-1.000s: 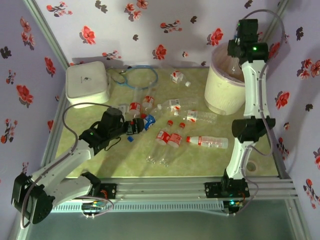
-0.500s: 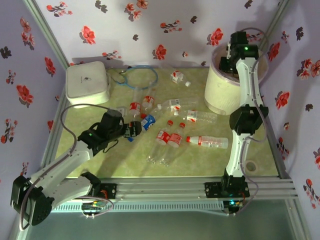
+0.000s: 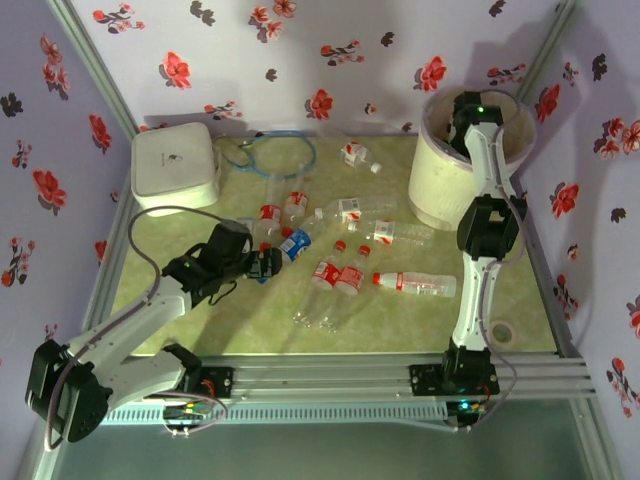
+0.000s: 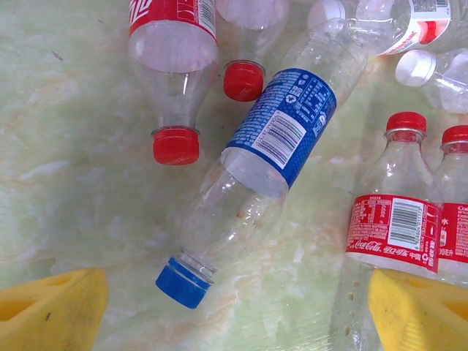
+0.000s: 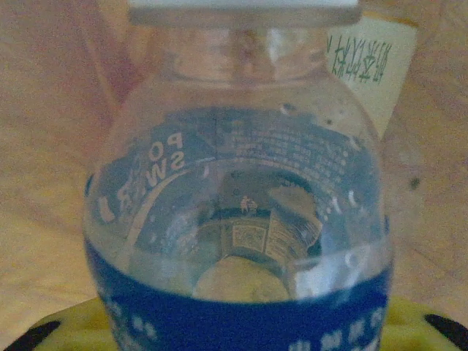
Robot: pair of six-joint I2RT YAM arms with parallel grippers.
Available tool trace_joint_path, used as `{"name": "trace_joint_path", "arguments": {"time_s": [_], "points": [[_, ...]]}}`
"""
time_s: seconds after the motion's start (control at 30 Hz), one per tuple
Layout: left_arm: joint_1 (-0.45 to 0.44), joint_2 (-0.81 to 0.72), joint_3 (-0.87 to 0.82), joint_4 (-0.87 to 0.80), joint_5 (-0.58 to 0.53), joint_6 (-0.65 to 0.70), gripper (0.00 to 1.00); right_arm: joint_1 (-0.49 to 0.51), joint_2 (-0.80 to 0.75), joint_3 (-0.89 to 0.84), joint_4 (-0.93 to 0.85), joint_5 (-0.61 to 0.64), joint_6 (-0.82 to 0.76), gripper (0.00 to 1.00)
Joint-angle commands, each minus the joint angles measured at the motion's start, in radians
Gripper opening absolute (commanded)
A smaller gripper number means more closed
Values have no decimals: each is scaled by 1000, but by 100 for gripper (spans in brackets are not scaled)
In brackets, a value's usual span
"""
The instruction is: Put the plastic bottles in the bin
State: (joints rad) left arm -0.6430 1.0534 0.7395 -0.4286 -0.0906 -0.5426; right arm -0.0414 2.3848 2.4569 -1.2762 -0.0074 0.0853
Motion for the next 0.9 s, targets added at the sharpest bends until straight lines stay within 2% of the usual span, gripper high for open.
{"name": "trace_joint_path", "arguments": {"time_s": [0.0,0.27,0.43,0.57,0.67,0.87], "points": [[5,-29,-8,-1,-29,19,92,3,24,-49,28,10,1,55],[5,14,66,-41,-41,80,94,13,-44,-292,220,25,21,76],[5,54,89,-27,-43,79,100,15,-78,-290,218,24,15,87],[5,69,83,-27,-38,67,100,15,-148,-307,214,41,6,94],[6,69,80,-24,-39,65,100,15,-211,-312,207,54,4,99],[0,50,76,3,-32,73,100,16,-365,-339,217,93,23,99]]}}
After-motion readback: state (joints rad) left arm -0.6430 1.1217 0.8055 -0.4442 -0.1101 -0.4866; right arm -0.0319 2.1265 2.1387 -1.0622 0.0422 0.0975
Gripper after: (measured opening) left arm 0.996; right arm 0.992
